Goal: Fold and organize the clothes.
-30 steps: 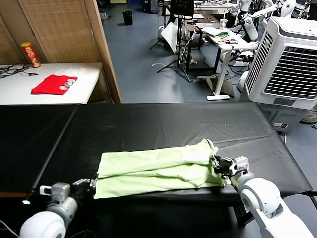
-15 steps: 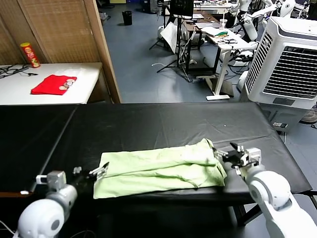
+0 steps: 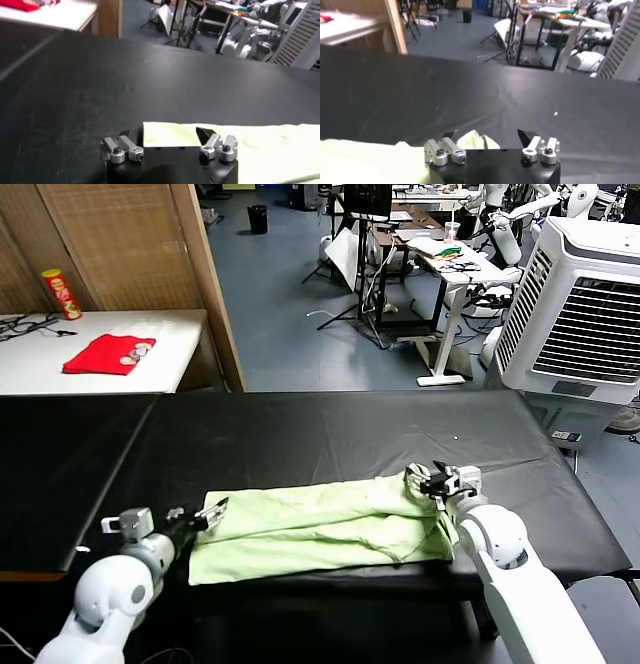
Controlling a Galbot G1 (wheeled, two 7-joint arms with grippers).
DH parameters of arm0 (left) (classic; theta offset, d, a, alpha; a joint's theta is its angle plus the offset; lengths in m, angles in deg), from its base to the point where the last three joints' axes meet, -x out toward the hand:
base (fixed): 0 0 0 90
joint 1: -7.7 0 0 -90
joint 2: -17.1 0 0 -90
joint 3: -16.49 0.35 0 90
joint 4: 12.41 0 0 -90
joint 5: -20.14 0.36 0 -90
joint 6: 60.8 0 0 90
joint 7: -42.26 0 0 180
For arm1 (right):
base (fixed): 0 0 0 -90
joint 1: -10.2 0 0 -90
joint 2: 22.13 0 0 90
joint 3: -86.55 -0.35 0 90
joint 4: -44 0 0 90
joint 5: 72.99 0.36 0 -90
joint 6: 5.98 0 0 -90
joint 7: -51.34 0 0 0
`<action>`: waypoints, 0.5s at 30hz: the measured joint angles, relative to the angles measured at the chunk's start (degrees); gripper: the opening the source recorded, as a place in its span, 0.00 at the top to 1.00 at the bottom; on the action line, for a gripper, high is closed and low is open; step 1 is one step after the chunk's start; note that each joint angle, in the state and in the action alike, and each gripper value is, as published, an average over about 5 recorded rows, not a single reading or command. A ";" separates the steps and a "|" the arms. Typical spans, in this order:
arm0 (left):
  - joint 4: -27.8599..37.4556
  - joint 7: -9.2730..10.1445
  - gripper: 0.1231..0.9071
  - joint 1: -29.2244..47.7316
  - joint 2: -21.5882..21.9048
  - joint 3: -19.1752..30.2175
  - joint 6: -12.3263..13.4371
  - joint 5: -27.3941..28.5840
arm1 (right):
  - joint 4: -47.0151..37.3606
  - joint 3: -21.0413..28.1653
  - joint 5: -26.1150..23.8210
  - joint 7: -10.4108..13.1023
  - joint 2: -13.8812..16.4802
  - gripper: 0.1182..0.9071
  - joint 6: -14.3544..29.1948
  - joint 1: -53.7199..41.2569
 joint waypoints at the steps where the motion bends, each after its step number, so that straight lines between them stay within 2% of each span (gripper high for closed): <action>1: 0.88 -0.01 0.40 0.49 -0.22 0.10 0.31 -0.02 | -0.08 0.02 -0.23 -0.02 -0.28 0.50 0.04 0.05; 5: 3.87 -0.25 0.69 1.57 -1.09 0.24 1.27 0.05 | -0.19 0.03 -1.45 0.23 -1.27 0.66 0.64 0.51; 9: 5.11 -0.46 0.94 1.33 -1.83 0.31 2.49 1.81 | 0.15 -0.29 -3.08 2.52 -2.38 0.87 2.02 1.41; 11: 5.25 -0.66 0.99 1.05 -2.22 0.53 3.92 4.24 | 0.49 -0.55 -3.85 4.01 -3.06 0.94 2.78 2.02; 15: 5.27 -0.94 0.99 0.79 -3.08 0.91 7.10 10.44 | 1.06 -1.04 -4.51 5.55 -4.44 0.98 3.52 3.16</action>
